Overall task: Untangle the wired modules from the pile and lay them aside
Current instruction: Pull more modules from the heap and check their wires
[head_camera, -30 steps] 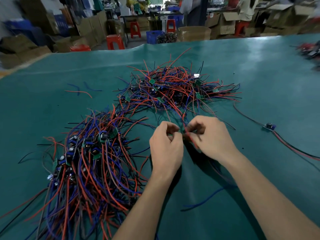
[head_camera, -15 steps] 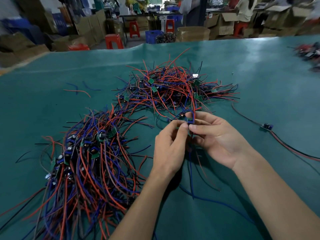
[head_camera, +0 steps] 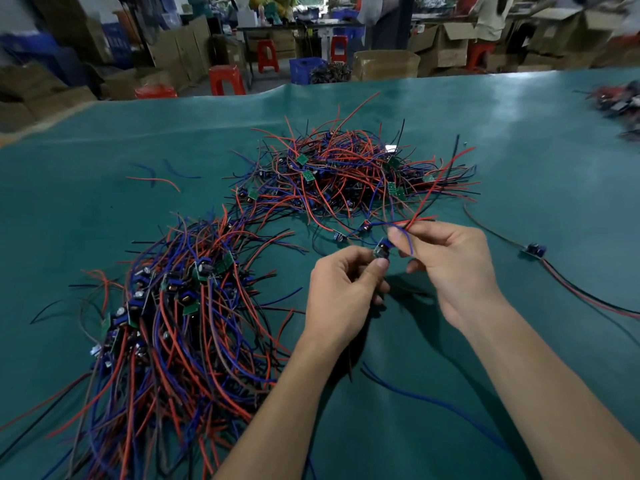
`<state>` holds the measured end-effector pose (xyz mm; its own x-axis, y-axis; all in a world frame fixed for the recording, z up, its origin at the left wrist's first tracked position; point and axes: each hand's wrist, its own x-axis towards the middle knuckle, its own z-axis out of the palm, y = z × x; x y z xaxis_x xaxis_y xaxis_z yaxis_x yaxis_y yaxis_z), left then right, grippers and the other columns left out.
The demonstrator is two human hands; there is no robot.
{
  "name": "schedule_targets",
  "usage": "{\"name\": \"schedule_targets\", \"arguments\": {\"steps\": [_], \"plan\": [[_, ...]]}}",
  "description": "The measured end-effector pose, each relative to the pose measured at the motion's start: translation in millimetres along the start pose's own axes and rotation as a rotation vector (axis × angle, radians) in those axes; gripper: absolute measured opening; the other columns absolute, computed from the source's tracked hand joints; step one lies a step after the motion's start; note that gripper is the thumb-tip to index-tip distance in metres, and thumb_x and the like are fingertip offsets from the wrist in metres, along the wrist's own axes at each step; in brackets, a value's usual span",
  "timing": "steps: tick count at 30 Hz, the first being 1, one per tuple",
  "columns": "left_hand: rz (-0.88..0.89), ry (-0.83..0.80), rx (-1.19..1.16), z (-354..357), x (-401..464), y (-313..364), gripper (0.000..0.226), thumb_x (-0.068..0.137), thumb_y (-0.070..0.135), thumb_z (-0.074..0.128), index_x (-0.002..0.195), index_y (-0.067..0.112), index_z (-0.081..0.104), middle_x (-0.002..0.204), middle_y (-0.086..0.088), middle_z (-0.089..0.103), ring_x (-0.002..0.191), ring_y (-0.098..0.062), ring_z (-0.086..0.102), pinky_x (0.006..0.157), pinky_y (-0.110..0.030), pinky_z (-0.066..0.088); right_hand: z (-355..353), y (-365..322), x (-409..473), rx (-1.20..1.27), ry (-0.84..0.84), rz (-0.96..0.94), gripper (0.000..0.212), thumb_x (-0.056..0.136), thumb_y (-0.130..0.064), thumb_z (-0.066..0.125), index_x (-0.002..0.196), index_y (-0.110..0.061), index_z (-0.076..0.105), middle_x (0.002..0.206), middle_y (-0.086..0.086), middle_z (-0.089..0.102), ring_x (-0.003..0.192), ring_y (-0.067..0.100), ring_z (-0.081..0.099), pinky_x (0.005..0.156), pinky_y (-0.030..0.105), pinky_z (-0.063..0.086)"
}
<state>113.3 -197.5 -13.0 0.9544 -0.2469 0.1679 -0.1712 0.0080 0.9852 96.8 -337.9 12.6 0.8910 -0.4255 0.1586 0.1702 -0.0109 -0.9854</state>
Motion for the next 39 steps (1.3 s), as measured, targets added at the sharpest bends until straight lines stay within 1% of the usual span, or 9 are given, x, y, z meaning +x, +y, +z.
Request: {"name": "schedule_targets", "arguments": {"steps": [4,8,15,17,20,22,27,34,39], "plan": [[-0.021,-0.035,0.003,2.0,-0.1,-0.8,0.022,0.094,0.007,0.067,0.076,0.019,0.065,0.056,0.003,0.063,0.053,-0.013,0.06,0.051,-0.022,0.05,-18.2,0.6,13.0,-0.155,0.195,-0.181,0.017,0.08,-0.017,0.086,0.067,-0.018,0.076,0.06,-0.007,0.057,0.055,0.009,0.042,0.052,0.027,0.04],[-0.038,-0.041,0.035,3.1,0.2,-3.3,0.02,0.093,0.009,0.068,0.077,0.021,0.066,0.055,0.005,0.062,0.057,-0.015,0.063,0.052,-0.025,0.05,-35.9,-3.3,21.3,-0.149,0.385,-0.24,0.018,0.077,-0.026,0.084,0.063,-0.031,0.074,0.059,-0.019,0.064,0.056,0.0,0.05,0.058,0.029,0.044],[0.016,0.015,0.042,-0.8,0.4,-3.2,0.015,0.097,0.013,0.064,0.082,0.013,0.069,0.064,-0.004,0.07,0.051,-0.016,0.064,0.057,-0.027,0.053,-64.8,-4.3,27.3,-0.089,0.817,-0.165,0.014,0.083,-0.036,0.071,0.072,-0.027,0.068,0.077,-0.001,0.069,0.07,0.014,0.061,0.073,0.041,0.054],[0.036,0.066,0.003,-1.9,1.2,-1.8,0.015,0.098,0.014,0.063,0.084,0.012,0.068,0.069,-0.006,0.072,0.051,-0.018,0.066,0.057,-0.027,0.053,-57.4,-3.5,24.0,-0.144,0.62,-0.067,0.025,0.086,-0.031,0.07,0.064,-0.021,0.068,0.067,-0.004,0.068,0.062,0.01,0.058,0.057,0.034,0.049],[0.056,0.11,-0.039,-0.7,0.7,-1.4,0.014,0.097,0.013,0.064,0.084,0.012,0.07,0.073,-0.007,0.073,0.051,-0.015,0.064,0.054,-0.028,0.054,-30.9,-5.5,7.5,-0.258,-0.048,0.107,0.02,0.089,-0.025,0.074,0.071,-0.017,0.077,0.064,0.0,0.069,0.052,0.008,0.054,0.038,0.02,0.03],[0.078,0.096,-0.038,-0.7,0.2,-1.4,0.015,0.097,0.012,0.065,0.085,0.012,0.073,0.071,-0.005,0.073,0.052,-0.013,0.064,0.055,-0.027,0.053,-17.3,-5.1,-3.3,-0.279,-0.349,0.108,0.014,0.091,-0.026,0.075,0.078,-0.02,0.078,0.069,-0.001,0.07,0.055,0.01,0.056,0.037,0.021,0.031],[0.03,0.02,0.006,0.8,-0.3,-3.9,0.02,0.097,0.018,0.066,0.078,0.018,0.073,0.062,-0.004,0.07,0.05,-0.012,0.06,0.052,-0.025,0.051,-15.7,-5.4,-2.1,-0.083,-0.248,0.039,0.022,0.071,-0.04,0.082,0.079,-0.019,0.078,0.062,-0.006,0.059,0.055,0.007,0.048,0.04,0.02,0.028],[0.081,-0.067,0.171,0.9,-1.7,-6.1,0.022,0.092,0.027,0.066,0.074,0.015,0.071,0.064,0.0,0.071,0.054,-0.012,0.06,0.063,-0.039,0.055,-28.0,-11.7,-0.6,-0.153,-0.374,-0.023,0.028,0.065,-0.036,0.086,0.084,-0.016,0.079,0.077,-0.001,0.074,0.064,0.01,0.057,0.046,0.021,0.039],[0.046,-0.095,0.116,0.9,-1.7,-2.7,0.022,0.091,0.031,0.063,0.077,0.016,0.072,0.065,0.0,0.072,0.059,-0.011,0.063,0.067,-0.036,0.055,-25.5,-22.6,1.5,-0.006,-0.12,-0.185,0.011,0.071,-0.028,0.079,0.073,-0.017,0.078,0.067,-0.001,0.065,0.058,0.015,0.049,0.049,0.023,0.038]]}}
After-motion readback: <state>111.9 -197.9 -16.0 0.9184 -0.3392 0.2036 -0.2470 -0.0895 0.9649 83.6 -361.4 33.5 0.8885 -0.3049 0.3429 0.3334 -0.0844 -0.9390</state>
